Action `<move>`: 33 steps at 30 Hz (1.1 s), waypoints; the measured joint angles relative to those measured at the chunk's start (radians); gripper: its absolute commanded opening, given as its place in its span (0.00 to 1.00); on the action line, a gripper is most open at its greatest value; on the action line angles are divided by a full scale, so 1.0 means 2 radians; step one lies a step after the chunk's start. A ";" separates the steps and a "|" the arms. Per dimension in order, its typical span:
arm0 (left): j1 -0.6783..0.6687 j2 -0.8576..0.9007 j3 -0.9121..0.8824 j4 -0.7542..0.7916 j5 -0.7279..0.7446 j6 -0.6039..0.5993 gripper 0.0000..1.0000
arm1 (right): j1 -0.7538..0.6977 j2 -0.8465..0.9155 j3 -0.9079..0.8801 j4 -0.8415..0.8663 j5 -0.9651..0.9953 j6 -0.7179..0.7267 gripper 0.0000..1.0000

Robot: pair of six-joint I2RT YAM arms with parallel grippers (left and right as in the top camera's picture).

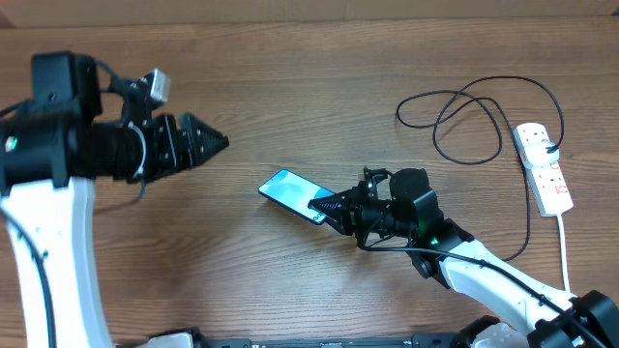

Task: Plug charger to phone and switch on socket
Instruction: 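Open the left gripper and pull it back from the phone, then move the left gripper toward the upper end of the phone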

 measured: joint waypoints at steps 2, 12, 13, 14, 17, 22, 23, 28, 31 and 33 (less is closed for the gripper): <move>0.000 -0.020 0.000 -0.016 -0.005 0.000 0.72 | 0.000 0.000 0.000 0.000 0.000 0.000 0.04; 0.000 -0.103 -0.031 -0.067 -0.017 -0.012 0.93 | 0.000 0.000 0.000 0.000 -0.001 0.000 0.04; 0.000 -0.114 -0.046 -0.064 -0.017 -0.021 0.94 | 0.000 0.000 0.000 0.001 -0.001 0.000 0.04; 0.000 -0.128 -0.067 -0.057 -0.018 -0.033 0.94 | 0.000 0.000 0.000 0.004 -0.001 -0.002 0.04; 0.000 -0.164 -0.134 -0.031 -0.019 -0.076 0.94 | 0.000 0.000 0.000 0.007 -0.002 -0.011 0.04; 0.000 -0.226 -0.270 0.050 -0.012 -0.180 0.95 | 0.000 0.000 0.000 0.007 -0.002 -0.027 0.04; 0.000 -0.237 -0.300 0.076 0.001 -0.204 0.95 | 0.000 0.000 0.000 0.007 -0.002 -0.028 0.04; 0.000 -0.262 -0.422 0.196 0.088 -0.307 0.87 | 0.000 0.000 0.000 0.007 -0.002 -0.037 0.04; 0.000 -0.262 -0.479 0.245 0.124 -0.358 0.85 | 0.000 0.000 0.000 0.007 -0.001 -0.043 0.04; 0.000 -0.262 -0.511 0.268 0.137 -0.386 0.84 | 0.000 0.000 0.000 0.010 -0.002 -0.045 0.04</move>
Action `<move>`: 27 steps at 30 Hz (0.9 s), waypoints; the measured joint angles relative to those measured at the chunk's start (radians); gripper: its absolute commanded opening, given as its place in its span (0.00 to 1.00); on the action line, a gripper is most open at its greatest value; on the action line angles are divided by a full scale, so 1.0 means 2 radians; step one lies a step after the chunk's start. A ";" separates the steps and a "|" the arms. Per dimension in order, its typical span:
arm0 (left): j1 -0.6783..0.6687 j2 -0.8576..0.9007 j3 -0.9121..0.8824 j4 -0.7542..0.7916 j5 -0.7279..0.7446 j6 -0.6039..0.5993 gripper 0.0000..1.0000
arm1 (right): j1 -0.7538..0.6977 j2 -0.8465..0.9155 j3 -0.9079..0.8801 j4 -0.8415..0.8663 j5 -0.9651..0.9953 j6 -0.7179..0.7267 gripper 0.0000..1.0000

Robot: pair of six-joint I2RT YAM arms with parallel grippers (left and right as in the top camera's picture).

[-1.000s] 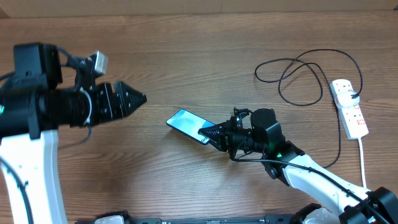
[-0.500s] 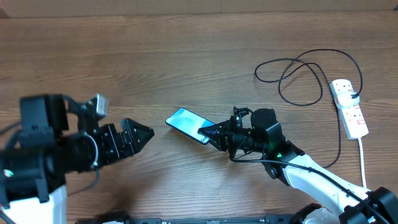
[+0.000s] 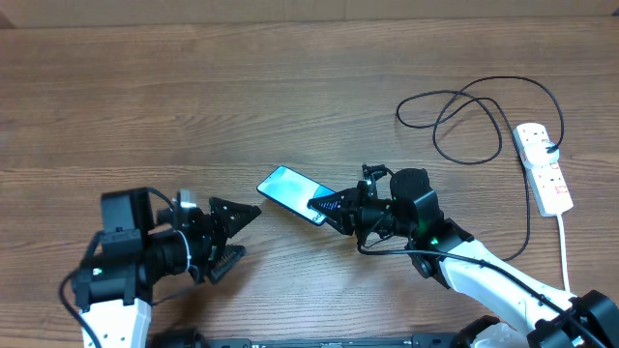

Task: Plug charger to phone and switch on socket
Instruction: 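Move the left gripper toward the upper end of the phone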

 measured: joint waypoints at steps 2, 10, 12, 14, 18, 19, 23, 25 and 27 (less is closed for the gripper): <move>0.000 0.000 -0.024 0.020 0.008 -0.025 0.84 | 0.000 0.000 0.000 0.009 0.000 -0.001 0.04; 0.000 0.000 -0.081 0.132 0.015 -0.128 0.74 | 0.000 0.000 0.000 0.063 0.001 -0.006 0.04; 0.000 0.000 -0.083 0.157 0.011 -0.150 0.74 | 0.000 0.000 0.000 0.063 0.002 -0.005 0.04; 0.000 0.000 -0.083 0.191 0.006 -0.173 0.75 | 0.000 0.000 0.000 0.064 0.003 -0.005 0.04; 0.000 0.000 -0.083 0.225 0.001 -0.204 0.75 | 0.001 0.000 0.000 0.064 0.004 -0.005 0.04; 0.000 0.000 -0.083 0.230 0.000 -0.208 0.75 | 0.002 0.000 0.000 0.064 0.007 -0.005 0.04; -0.007 0.000 -0.083 0.233 -0.011 -0.219 0.73 | 0.017 0.000 0.000 0.064 0.018 0.001 0.04; -0.018 0.000 -0.083 0.233 -0.019 -0.222 0.67 | 0.030 0.000 0.000 0.064 0.023 0.006 0.04; -0.035 0.000 -0.083 0.237 -0.029 -0.231 0.66 | 0.043 0.000 0.000 0.064 0.031 0.008 0.04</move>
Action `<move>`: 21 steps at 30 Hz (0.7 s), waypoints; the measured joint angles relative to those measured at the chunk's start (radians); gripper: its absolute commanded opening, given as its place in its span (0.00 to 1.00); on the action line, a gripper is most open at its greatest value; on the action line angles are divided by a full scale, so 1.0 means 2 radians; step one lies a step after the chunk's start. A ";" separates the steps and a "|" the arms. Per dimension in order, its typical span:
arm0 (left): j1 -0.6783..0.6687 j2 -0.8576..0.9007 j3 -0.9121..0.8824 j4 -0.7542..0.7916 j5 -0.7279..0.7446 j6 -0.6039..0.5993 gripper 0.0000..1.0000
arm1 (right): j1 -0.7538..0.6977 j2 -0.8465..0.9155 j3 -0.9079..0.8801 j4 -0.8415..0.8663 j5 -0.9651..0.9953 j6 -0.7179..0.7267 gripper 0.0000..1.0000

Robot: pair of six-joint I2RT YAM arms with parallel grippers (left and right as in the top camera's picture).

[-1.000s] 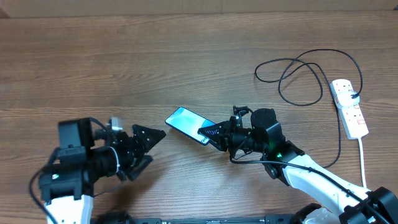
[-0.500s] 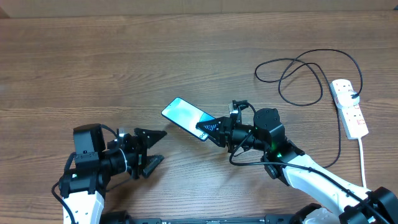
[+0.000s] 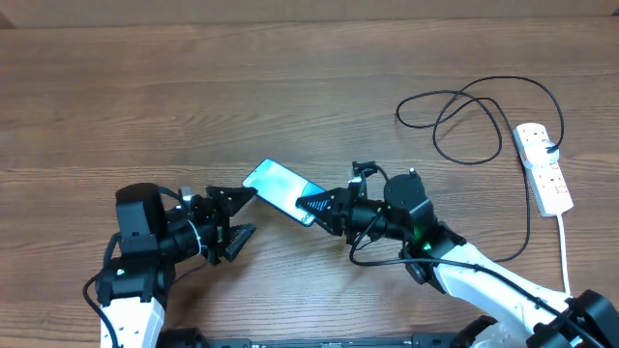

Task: Plug charger to phone and switch on socket
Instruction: 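Move the left gripper toward the upper end of the phone, then close the left gripper on the phone's upper end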

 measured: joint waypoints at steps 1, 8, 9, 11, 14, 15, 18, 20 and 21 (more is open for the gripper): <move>-0.010 0.000 0.000 0.006 -0.006 -0.003 0.66 | 0.006 0.000 0.000 0.000 0.004 0.001 0.04; -0.057 0.000 0.000 0.033 -0.049 -0.027 0.60 | 0.016 0.000 0.000 0.039 0.011 0.036 0.04; -0.059 0.000 0.000 0.034 -0.054 -0.029 0.60 | 0.016 0.000 0.000 0.041 0.010 0.044 0.04; -0.061 0.000 0.000 0.034 -0.064 -0.034 0.57 | 0.016 0.000 0.000 0.041 0.010 0.060 0.04; -0.061 0.000 0.000 0.040 -0.075 -0.040 0.53 | 0.017 0.000 0.000 0.041 0.010 0.076 0.04; -0.061 0.000 0.000 0.043 -0.077 -0.041 0.52 | 0.018 0.000 0.000 0.041 0.011 0.079 0.04; -0.061 0.000 0.000 0.056 -0.083 -0.044 0.52 | 0.025 0.000 0.000 0.041 0.011 0.085 0.04; -0.061 0.000 0.000 0.062 -0.086 -0.048 0.52 | 0.029 0.000 0.000 0.041 0.011 0.088 0.04; -0.061 0.000 0.000 0.064 -0.087 -0.049 0.51 | 0.029 0.000 0.000 0.041 0.010 0.090 0.04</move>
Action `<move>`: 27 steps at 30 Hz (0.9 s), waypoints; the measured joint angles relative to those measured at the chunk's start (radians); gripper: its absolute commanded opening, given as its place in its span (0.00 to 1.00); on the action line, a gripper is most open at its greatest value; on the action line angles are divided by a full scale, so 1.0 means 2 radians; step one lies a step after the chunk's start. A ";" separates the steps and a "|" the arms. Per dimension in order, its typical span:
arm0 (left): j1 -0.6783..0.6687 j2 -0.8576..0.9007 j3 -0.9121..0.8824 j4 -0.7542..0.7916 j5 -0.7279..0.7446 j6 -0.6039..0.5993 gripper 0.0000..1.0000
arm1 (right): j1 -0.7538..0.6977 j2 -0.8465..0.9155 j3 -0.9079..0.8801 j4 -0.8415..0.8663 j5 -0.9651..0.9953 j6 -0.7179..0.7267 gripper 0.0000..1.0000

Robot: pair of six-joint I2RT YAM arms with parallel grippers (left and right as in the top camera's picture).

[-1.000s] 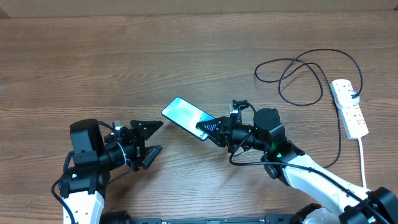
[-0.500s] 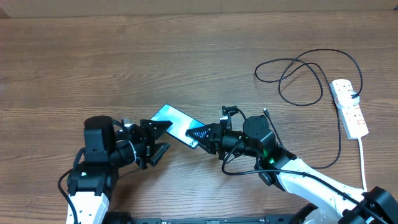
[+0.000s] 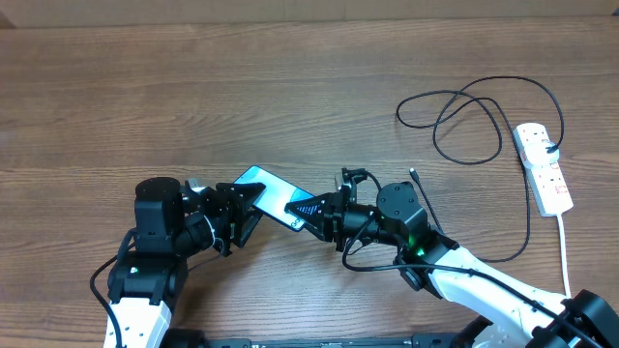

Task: Plug charger to phone and switch on socket
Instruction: 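Close the left gripper on the phone's upper end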

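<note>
The phone (image 3: 271, 190), its screen light blue, lies tilted on the wooden table (image 3: 290, 87) at centre front. My right gripper (image 3: 298, 212) is at the phone's right end, its fingers together on the end of the black charger cable (image 3: 464, 121); the plug itself is hidden between them. From the left, my left gripper (image 3: 255, 205) stands open at the phone's left end, one finger at its far corner and one on the near side. The white socket strip (image 3: 544, 169) lies at the right edge, with the charger plugged in at its far end.
The cable loops loosely across the table between the strip and my right arm, then runs down under that arm. The strip's own white lead runs toward the front right corner.
My right gripper and the phone have shifted a little to the left. My left gripper has moved right, and its open fingers now reach the phone's left end.
At first my left arm was high at the far left while my right gripper was at the phone's right end. Then the left gripper stood low and open at the front left. It has closed in on the phone as the phone slid left.
</note>
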 measured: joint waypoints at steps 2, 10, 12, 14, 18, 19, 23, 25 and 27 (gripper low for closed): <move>0.000 0.000 0.000 0.003 -0.002 0.000 0.50 | 0.002 0.000 0.000 0.000 0.001 0.003 0.04; 0.000 0.000 0.000 0.003 -0.006 -0.002 0.45 | 0.002 0.000 0.000 0.000 0.001 0.013 0.04; 0.000 0.000 0.000 0.003 -0.008 -0.002 0.45 | 0.002 0.000 0.000 0.000 0.001 0.013 0.04; 0.000 0.000 0.000 0.003 -0.008 -0.002 0.45 | 0.002 0.000 0.000 0.000 0.001 0.014 0.04; 0.000 0.000 0.000 0.003 -0.010 -0.002 0.47 | 0.002 0.000 0.000 0.000 0.005 0.014 0.04; 0.000 0.000 0.000 0.003 -0.010 -0.003 0.47 | 0.002 0.000 0.000 0.000 0.006 0.015 0.04; -0.010 0.000 0.000 0.003 -0.014 -0.011 0.47 | 0.002 0.000 0.000 0.000 0.011 0.015 0.04; -0.019 0.000 0.000 0.005 -0.018 -0.018 0.47 | 0.002 0.000 0.000 0.000 0.013 0.015 0.04; -0.027 0.000 0.000 0.007 -0.023 -0.026 0.47 | 0.002 0.000 0.000 0.000 0.014 0.016 0.04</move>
